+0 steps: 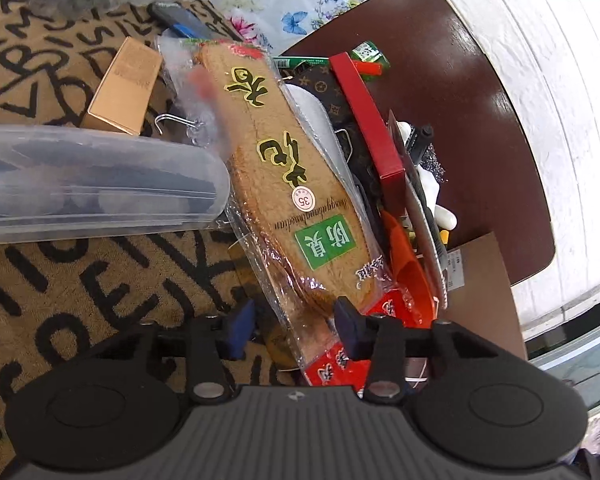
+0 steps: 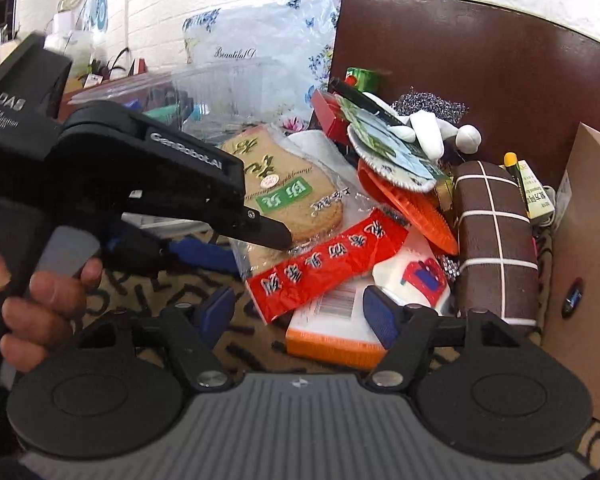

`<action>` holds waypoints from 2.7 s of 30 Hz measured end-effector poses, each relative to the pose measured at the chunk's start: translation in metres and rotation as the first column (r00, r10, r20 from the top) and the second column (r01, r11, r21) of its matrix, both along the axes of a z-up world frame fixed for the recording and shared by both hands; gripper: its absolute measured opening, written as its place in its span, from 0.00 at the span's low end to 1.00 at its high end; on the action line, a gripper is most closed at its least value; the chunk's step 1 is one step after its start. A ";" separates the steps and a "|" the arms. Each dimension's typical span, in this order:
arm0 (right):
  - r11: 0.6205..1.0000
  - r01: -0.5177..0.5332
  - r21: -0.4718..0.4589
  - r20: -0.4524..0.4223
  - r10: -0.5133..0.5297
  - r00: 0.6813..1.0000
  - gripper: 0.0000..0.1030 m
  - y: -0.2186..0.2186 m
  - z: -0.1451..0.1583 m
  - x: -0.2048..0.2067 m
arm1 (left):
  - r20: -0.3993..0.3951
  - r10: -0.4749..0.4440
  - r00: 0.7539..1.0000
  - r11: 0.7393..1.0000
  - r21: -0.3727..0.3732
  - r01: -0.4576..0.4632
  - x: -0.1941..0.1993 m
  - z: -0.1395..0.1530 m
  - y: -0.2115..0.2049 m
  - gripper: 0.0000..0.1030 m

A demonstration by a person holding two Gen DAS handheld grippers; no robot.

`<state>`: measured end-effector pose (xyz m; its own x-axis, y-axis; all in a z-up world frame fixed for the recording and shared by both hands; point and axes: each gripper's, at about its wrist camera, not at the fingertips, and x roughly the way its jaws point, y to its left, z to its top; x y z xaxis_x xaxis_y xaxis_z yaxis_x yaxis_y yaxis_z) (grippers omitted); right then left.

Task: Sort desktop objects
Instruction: 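Grasp the packaged insole with the right tool while the left tool grasps the floral packet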

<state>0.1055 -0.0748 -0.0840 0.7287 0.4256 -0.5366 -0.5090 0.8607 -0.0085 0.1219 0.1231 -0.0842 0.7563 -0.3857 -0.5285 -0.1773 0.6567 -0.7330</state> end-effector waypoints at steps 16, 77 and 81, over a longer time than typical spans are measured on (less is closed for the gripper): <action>0.990 -0.130 0.056 0.084 0.125 0.989 0.00 -0.016 0.046 -0.061 | 0.104 -0.135 0.985 0.988 0.090 0.125 -0.057 0.036 -0.024 0.00; 0.991 -0.110 -0.072 -0.212 0.093 0.973 0.64 -0.071 -0.005 -0.110 | -0.001 -0.281 0.960 0.932 0.237 0.273 -0.008 0.016 -0.037 0.38; 0.992 -0.106 -0.075 -0.203 0.089 0.975 0.57 -0.071 -0.002 -0.112 | 0.006 -0.274 0.962 0.936 0.231 0.265 -0.015 0.022 -0.037 0.29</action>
